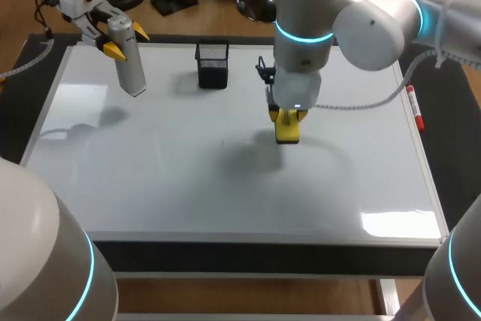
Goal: Pick up the inspection probe, press it on each red-marked spot on the whiteboard one by one, put down the probe, pick up the eraser, and wipe off all the red marks.
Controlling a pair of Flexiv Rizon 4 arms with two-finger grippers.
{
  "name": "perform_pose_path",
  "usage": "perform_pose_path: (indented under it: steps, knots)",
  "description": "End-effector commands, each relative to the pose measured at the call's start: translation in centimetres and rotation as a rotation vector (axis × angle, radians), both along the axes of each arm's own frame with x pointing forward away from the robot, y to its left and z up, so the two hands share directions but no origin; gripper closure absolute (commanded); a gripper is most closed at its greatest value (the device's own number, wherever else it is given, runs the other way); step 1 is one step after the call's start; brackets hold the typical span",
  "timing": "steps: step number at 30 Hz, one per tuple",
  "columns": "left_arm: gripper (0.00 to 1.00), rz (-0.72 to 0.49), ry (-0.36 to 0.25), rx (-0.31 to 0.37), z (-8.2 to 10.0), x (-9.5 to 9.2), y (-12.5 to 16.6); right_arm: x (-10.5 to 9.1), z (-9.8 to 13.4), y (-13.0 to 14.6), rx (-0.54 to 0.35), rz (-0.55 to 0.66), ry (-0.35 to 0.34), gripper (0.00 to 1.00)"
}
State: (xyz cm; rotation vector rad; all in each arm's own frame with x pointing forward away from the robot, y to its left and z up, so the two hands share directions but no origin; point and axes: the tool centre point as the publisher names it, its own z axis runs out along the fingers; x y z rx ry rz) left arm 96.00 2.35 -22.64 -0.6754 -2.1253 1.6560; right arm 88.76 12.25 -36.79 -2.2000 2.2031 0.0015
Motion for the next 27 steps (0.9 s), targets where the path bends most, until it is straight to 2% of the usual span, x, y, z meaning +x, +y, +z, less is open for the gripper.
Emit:
perform_pose_path:
  steps: [1, 12, 27]
  knots:
    - [1.00, -0.005, 0.002, 0.000, 0.1, 0.2, 0.1, 3.7, -0.5, 1.0, -0.026, 0.010, 0.036, 1.00]
    - [1.00, -0.005, 0.002, 0.000, 0.1, 0.2, 0.1, 10.0, -2.4, 1.3, -0.038, -0.016, 0.069, 1.00]
    - [1.00, -0.005, 0.002, 0.000, 0.1, 0.2, 0.1, 15.5, -3.4, 2.0, -0.049, -0.043, 0.083, 1.00]
